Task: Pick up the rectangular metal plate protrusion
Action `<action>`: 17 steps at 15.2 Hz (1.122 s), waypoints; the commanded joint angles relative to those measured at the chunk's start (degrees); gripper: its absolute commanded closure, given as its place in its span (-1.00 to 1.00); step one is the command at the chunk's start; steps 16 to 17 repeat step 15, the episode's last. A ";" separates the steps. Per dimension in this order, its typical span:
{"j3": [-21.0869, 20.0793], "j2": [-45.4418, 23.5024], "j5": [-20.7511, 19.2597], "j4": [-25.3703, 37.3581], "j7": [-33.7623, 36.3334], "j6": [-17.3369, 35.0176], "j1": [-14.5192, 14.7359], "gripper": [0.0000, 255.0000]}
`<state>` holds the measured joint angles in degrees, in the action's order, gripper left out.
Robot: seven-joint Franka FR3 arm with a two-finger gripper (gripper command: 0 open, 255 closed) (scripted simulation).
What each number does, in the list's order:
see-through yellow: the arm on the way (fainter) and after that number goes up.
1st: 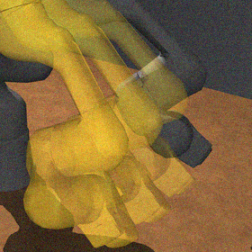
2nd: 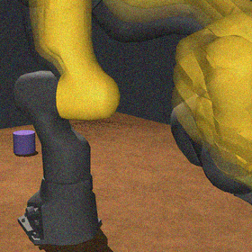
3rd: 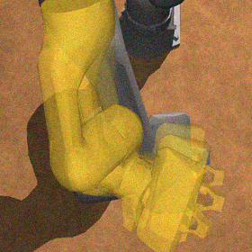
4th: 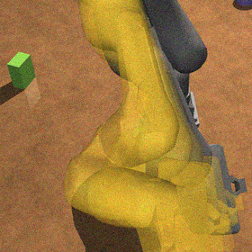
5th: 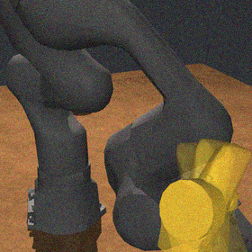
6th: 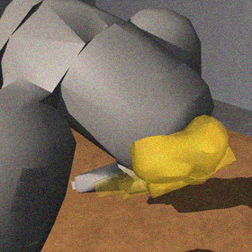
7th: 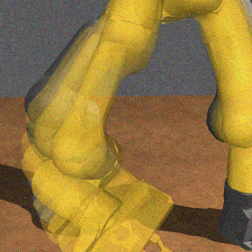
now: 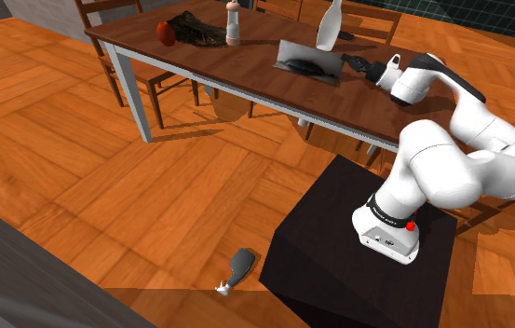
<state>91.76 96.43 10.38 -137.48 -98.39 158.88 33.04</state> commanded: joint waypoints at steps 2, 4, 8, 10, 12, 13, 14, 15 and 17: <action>-1.22 2.88 1.86 -0.49 0.23 0.62 1.59 1.00; -2.45 2.15 2.69 -0.59 0.82 0.94 1.76 1.00; -4.89 0.94 3.71 -0.68 2.47 1.59 2.13 1.00; -6.10 0.34 4.15 -0.66 3.36 1.88 2.33 1.00; -7.30 -0.25 4.53 -0.60 4.28 2.16 2.54 1.00; -7.90 -0.55 4.72 -0.55 4.74 2.29 2.64 1.00; -7.99 -0.59 4.75 -0.55 4.81 2.31 2.66 1.00; -7.99 -0.59 4.75 -0.54 4.81 2.31 2.66 1.00; -7.99 -0.59 4.75 -0.54 4.81 2.31 2.66 1.00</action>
